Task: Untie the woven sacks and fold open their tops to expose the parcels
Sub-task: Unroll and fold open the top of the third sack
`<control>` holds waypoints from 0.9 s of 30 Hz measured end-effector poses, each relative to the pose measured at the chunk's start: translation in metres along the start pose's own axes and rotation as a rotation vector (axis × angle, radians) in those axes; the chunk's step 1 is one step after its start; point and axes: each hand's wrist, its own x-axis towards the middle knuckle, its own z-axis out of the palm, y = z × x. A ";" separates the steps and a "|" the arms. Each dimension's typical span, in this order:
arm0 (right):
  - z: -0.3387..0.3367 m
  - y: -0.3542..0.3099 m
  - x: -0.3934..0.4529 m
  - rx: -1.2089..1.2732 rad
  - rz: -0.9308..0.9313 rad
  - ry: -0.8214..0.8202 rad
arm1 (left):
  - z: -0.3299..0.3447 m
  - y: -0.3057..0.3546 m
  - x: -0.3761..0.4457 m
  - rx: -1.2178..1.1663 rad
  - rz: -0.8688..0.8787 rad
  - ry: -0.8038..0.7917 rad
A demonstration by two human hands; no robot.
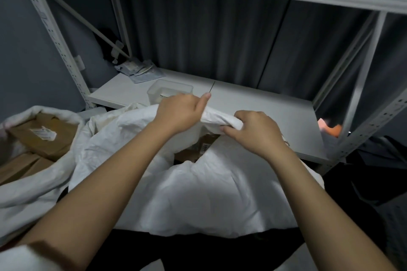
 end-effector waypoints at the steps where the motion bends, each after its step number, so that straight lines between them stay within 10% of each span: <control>1: 0.000 -0.002 0.001 0.053 0.029 -0.021 | -0.001 0.000 0.003 0.001 0.008 0.029; 5: -0.015 0.001 0.001 0.805 0.171 -0.360 | -0.001 0.018 -0.003 -0.001 0.409 0.069; 11: -0.010 0.009 0.001 -0.082 0.017 0.106 | -0.013 -0.003 0.026 0.059 -0.065 0.051; 16: -0.031 0.011 0.004 0.931 0.158 -0.208 | -0.005 0.032 0.015 -0.059 0.379 0.029; 21: -0.024 0.018 0.005 0.179 0.059 -0.033 | -0.020 0.020 0.054 -0.076 -0.071 -0.061; 25: -0.042 0.020 0.006 1.225 0.206 -0.313 | -0.017 0.041 0.037 -0.232 0.466 0.051; 27: -0.046 0.027 0.004 1.094 0.173 -0.265 | -0.013 0.044 0.040 -0.220 0.452 0.032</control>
